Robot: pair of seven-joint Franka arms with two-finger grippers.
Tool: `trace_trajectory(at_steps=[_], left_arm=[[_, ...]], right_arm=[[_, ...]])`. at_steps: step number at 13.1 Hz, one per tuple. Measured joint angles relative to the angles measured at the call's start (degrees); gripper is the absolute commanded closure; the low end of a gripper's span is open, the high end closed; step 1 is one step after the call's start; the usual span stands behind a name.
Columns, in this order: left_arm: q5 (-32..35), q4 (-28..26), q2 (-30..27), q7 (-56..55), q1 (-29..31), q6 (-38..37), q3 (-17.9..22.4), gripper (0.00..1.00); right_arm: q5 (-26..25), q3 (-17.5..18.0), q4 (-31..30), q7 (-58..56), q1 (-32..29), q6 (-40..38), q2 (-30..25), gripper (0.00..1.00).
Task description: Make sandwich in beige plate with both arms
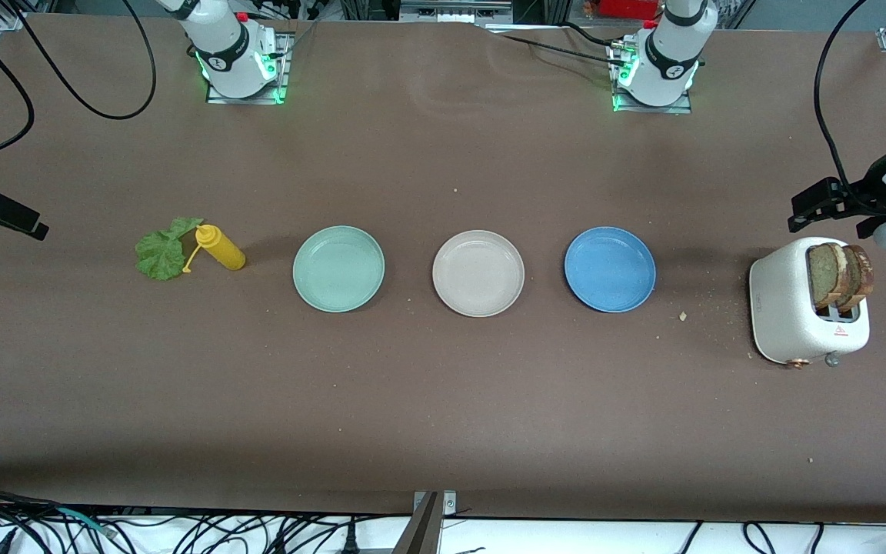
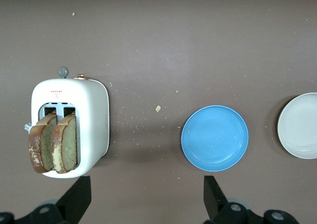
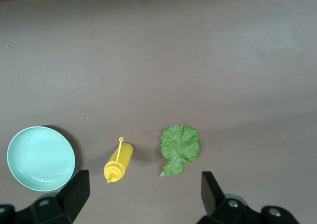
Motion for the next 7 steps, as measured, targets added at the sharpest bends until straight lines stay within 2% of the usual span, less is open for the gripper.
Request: trace_trajectory(at_steps=[7], left_arm=[[0.0,-0.1,0.0,0.0,0.0,0.0,0.0,0.0]], right_arm=[[0.0,-0.1,0.0,0.0,-0.1,-0.6,0.0,0.0]])
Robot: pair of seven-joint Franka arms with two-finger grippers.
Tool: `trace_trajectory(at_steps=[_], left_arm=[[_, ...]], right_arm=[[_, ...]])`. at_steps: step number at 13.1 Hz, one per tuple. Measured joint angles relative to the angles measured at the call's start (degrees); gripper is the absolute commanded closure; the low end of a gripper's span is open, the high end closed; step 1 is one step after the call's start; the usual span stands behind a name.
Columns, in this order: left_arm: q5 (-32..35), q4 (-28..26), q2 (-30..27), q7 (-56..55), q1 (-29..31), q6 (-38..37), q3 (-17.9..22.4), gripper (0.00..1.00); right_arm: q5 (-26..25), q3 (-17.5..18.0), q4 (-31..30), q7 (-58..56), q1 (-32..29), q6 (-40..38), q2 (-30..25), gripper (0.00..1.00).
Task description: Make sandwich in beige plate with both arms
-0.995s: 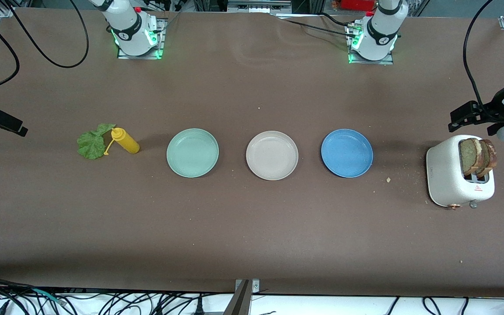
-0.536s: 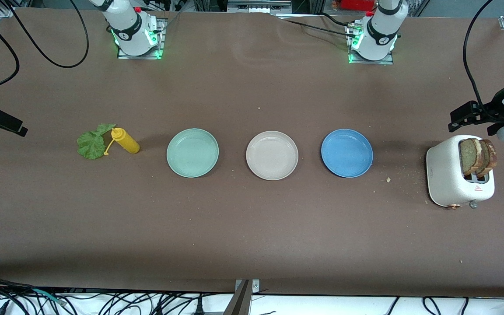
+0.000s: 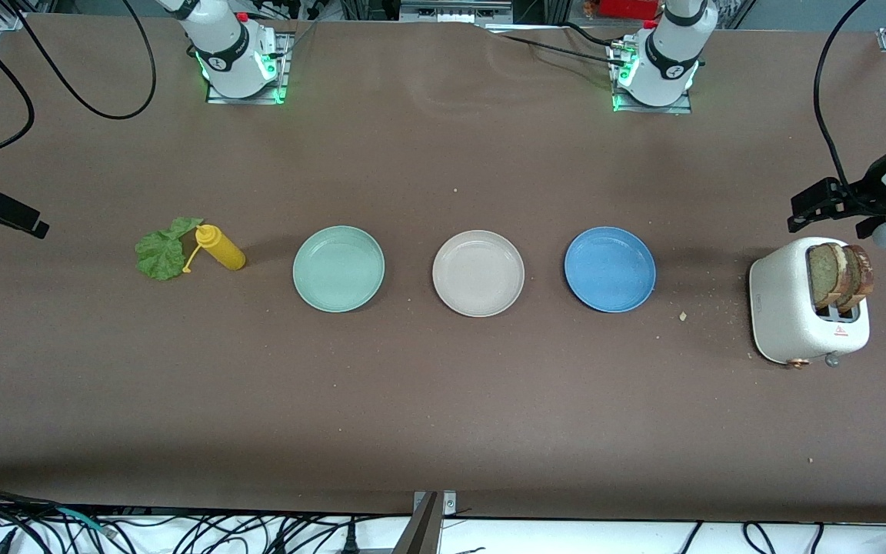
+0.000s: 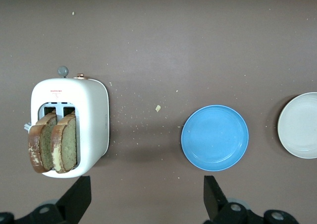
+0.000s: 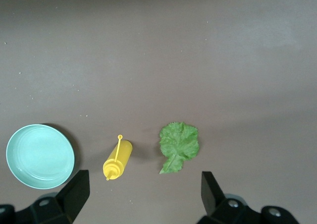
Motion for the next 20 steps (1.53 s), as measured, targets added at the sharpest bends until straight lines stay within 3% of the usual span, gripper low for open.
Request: trace_trajectory(at_steps=[12,15,20], left_arm=[[0.0,-0.8,0.1,0.0,0.2,0.0,0.1,0.0],[0.0,-0.9,0.1,0.0,0.2,0.0,0.1,0.0],[0.0,-1.1,1.5,0.3,0.7,0.0,0.2,0.0]], right_arm=[[0.0,-0.4,-0.4,-1.2,-0.7,-0.1,1.7,0.0],[0.0,-0.5,-1.0,-10.5,-0.8,-0.1,1.7,0.0],[1.6,-1.1,-2.7,-37.9,-1.0,-0.2,1.8,0.0]])
